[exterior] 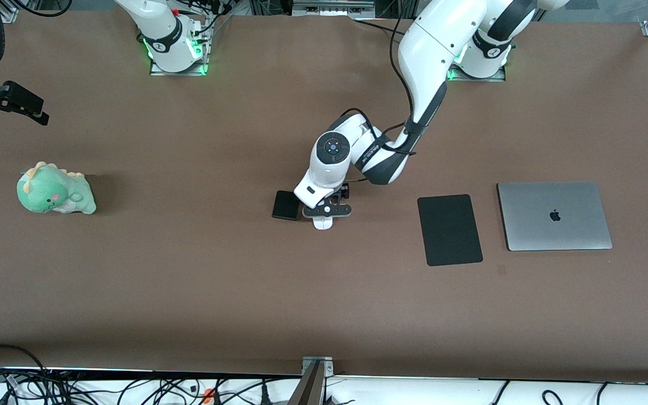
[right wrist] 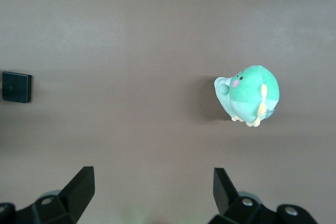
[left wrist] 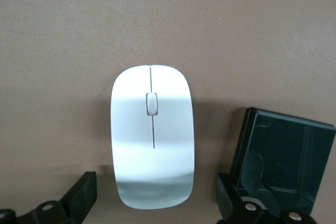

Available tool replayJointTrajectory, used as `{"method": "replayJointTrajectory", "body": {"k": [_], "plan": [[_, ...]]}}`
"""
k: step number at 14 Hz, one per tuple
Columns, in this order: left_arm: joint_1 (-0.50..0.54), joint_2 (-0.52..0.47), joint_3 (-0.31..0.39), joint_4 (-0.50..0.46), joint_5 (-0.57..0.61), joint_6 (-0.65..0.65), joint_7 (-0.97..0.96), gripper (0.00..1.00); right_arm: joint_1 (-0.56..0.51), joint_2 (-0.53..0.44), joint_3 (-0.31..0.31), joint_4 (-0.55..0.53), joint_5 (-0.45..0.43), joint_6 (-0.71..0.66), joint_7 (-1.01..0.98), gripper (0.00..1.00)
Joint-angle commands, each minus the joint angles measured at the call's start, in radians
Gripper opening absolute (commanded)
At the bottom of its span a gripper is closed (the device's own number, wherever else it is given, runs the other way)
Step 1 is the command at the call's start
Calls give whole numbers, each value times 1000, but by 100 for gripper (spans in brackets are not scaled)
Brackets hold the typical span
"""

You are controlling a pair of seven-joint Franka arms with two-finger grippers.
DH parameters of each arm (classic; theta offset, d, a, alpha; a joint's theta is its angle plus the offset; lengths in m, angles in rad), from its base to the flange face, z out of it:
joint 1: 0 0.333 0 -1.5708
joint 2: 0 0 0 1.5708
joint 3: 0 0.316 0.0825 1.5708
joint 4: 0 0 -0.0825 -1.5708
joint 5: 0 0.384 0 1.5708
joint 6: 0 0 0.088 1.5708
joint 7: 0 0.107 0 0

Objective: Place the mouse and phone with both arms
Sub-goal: 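Lower the left gripper and grasp the white mouse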

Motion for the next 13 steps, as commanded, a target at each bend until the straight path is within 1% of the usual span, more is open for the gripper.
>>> {"method": "replayJointTrajectory", "body": {"k": [1, 4, 6, 8, 11, 12, 13], "plan": [[-11, 26, 14, 37, 23, 19, -17, 100, -9, -21, 9, -15, -3, 0, 3, 100], [-13, 34, 15, 37, 30, 23, -17, 100, -9, -21, 9, -17, -3, -1, 3, 100], [-11, 34, 15, 37, 70, 23, -7, 98, -9, -21, 9, -17, -3, -1, 3, 100], [-10, 34, 15, 35, 107, 23, -6, 81, -9, -21, 9, -17, -3, -1, 3, 100], [2, 27, 15, 35, 110, 22, -3, 63, -9, -21, 9, -15, -5, -3, 3, 100], [5, 23, 14, 37, 110, 20, -3, 55, -11, -22, 9, -15, -5, -3, 3, 100], [5, 22, 15, 37, 110, 20, -3, 50, -11, -23, 9, -15, -5, -3, 3, 100]]}}
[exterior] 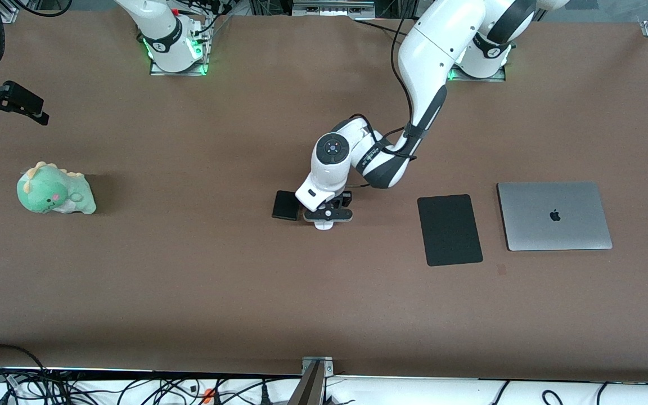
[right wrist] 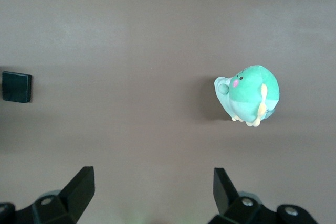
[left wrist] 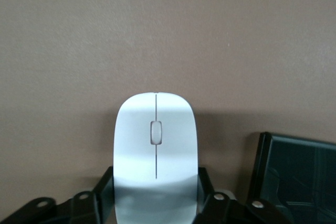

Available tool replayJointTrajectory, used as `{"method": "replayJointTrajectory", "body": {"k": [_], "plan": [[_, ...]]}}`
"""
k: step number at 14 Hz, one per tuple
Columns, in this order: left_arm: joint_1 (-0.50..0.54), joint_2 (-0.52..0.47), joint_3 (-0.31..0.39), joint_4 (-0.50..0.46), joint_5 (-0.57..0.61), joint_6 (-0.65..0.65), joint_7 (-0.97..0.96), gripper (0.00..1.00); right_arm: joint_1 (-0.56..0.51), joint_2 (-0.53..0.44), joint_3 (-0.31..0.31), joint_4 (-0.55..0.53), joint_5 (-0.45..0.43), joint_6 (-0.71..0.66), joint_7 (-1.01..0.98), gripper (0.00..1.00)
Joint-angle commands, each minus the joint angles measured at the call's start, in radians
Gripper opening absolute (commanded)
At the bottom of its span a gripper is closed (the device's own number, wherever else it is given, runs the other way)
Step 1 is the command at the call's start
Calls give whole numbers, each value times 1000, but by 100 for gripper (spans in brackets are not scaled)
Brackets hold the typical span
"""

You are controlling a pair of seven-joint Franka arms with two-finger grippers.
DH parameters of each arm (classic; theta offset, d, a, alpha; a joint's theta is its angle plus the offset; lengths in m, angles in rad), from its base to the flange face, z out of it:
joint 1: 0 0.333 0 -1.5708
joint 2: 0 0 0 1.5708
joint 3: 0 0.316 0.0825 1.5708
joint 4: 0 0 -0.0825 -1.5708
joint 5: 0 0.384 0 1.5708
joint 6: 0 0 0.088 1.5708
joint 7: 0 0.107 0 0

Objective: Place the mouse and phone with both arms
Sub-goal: 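Lower the left gripper and grasp the white mouse, then carry the white mouse with the left gripper onto the mouse pad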

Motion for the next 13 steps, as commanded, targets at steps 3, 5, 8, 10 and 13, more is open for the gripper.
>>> {"method": "replayJointTrajectory", "body": {"k": [3, 5, 8, 10, 13], "plan": [[45, -57, -3, 0, 29, -56, -4, 41, -11, -23, 7, -15, -5, -4, 3, 100], [89, -112, -8, -10, 27, -155, 23, 34, -9, -23, 7, -15, -5, -1, 3, 100], [188, -210, -9, -141, 29, -165, 139, 29, -9, -21, 9, -17, -5, 1, 3, 100], [264, -300, -11, -240, 27, -165, 225, 29, -9, -21, 9, -18, -3, -1, 3, 100], [391, -425, -12, -398, 6, -163, 406, 25, -9, -15, 10, -20, -3, -1, 3, 100]]}}
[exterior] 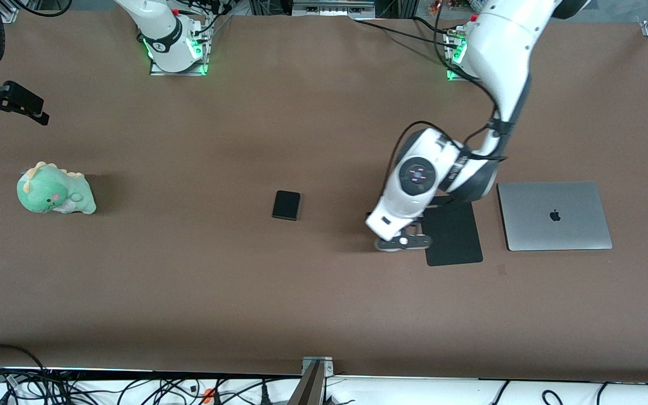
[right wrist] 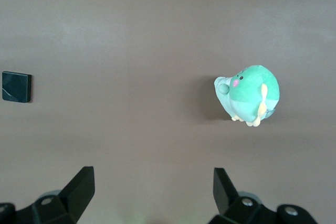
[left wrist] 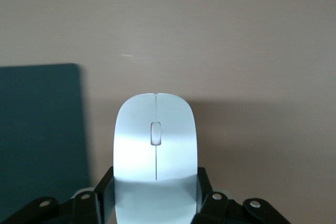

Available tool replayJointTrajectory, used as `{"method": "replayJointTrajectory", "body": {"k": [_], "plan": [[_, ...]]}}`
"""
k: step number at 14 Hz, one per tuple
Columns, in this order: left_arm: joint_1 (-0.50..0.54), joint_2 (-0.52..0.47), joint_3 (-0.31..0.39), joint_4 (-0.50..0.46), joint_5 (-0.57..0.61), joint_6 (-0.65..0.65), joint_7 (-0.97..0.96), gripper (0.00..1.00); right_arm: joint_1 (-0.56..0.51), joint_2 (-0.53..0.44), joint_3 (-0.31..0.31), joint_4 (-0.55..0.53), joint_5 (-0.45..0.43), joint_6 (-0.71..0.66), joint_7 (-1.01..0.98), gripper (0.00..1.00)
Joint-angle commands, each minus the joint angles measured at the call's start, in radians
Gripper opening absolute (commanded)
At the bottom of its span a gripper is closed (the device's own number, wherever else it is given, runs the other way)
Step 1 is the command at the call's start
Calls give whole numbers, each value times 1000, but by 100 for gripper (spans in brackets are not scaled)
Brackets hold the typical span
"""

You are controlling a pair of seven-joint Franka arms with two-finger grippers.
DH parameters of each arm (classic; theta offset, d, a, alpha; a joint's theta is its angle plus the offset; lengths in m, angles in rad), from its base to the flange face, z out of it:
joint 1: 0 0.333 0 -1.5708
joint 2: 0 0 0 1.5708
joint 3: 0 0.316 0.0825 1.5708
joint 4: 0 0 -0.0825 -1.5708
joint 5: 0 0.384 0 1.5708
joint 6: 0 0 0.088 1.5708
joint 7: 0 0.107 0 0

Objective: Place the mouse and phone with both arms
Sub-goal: 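Carry the white mouse with the left gripper onto the mouse pad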

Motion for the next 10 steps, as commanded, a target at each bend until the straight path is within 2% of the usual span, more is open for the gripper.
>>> {"method": "replayJointTrajectory", "body": {"k": [1, 4, 6, 10], "plan": [[111, -170, -23, -224, 4, 10, 130, 25, -9, -12, 13, -18, -5, 1, 3, 100], [163, -205, -22, -328, 12, 38, 148, 25, 8, 3, 16, -18, -8, -30, 2, 100], [192, -179, -22, -367, 23, 136, 152, 25, 31, 14, 16, -17, -11, -54, 47, 100], [220, -99, -11, -375, 73, 277, 154, 27, 84, 66, 25, -20, -5, -53, 137, 100]]}}
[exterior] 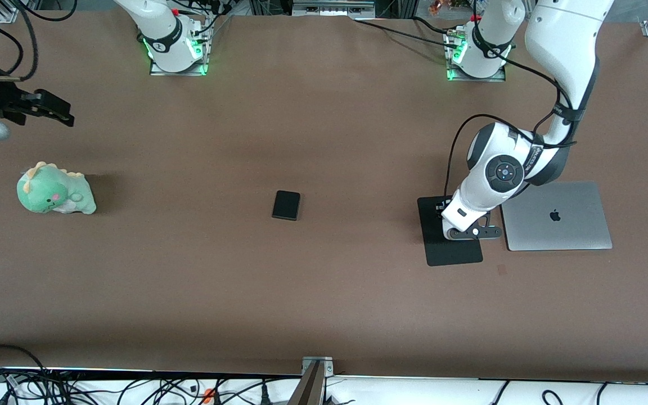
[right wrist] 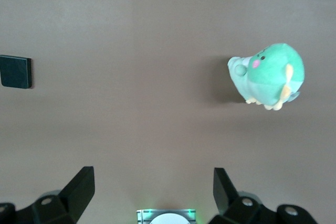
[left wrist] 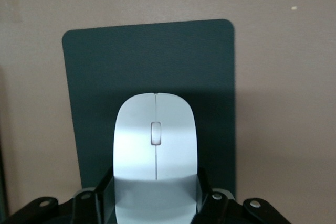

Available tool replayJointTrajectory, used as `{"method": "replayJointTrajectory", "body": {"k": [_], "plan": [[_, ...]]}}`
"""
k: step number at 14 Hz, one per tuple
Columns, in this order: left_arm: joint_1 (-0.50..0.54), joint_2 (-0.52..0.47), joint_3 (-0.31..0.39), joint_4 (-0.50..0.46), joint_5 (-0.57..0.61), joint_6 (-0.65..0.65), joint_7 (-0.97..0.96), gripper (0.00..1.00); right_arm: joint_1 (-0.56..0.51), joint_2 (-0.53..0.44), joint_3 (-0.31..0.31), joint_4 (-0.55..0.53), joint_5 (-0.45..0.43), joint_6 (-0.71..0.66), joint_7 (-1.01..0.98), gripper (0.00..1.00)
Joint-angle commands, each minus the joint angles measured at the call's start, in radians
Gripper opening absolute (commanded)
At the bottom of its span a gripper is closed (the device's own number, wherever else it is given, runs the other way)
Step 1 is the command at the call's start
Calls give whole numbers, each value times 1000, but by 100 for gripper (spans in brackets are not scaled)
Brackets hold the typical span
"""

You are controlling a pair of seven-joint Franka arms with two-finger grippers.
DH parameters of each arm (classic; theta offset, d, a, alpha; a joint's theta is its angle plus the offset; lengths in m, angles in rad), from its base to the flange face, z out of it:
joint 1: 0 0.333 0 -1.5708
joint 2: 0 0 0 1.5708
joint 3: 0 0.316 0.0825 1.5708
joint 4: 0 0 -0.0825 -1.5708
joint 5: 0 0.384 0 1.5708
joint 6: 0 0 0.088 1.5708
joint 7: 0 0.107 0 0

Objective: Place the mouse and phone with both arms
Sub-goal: 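Carry the white mouse with the left gripper onto the mouse pad, then release the mouse with the left gripper while the right gripper reaches the phone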

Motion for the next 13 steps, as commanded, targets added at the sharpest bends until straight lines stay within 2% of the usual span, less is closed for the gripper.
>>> {"method": "replayJointTrajectory", "body": {"k": [1, 3, 4, 5, 8, 13], "plan": [[33, 37, -6, 1, 46, 64, 9, 29, 35, 50, 9, -2, 0, 11, 38, 100], [35, 52, -8, 7, 46, 70, 9, 52, 55, 100, 9, -3, 51, 59, 58, 100], [35, 54, -6, 11, 46, 72, 9, 91, 69, 123, 9, -6, 69, 88, 62, 100], [42, 59, -8, 23, 46, 70, 9, 100, 92, 149, 9, -12, 75, 121, 62, 100], [52, 39, -9, 29, 46, 53, 4, 100, 155, 211, 9, -58, 80, 265, 174, 100], [81, -125, -20, 29, 30, -63, 6, 100, 304, 346, 10, -83, 79, 462, 387, 100]]}}
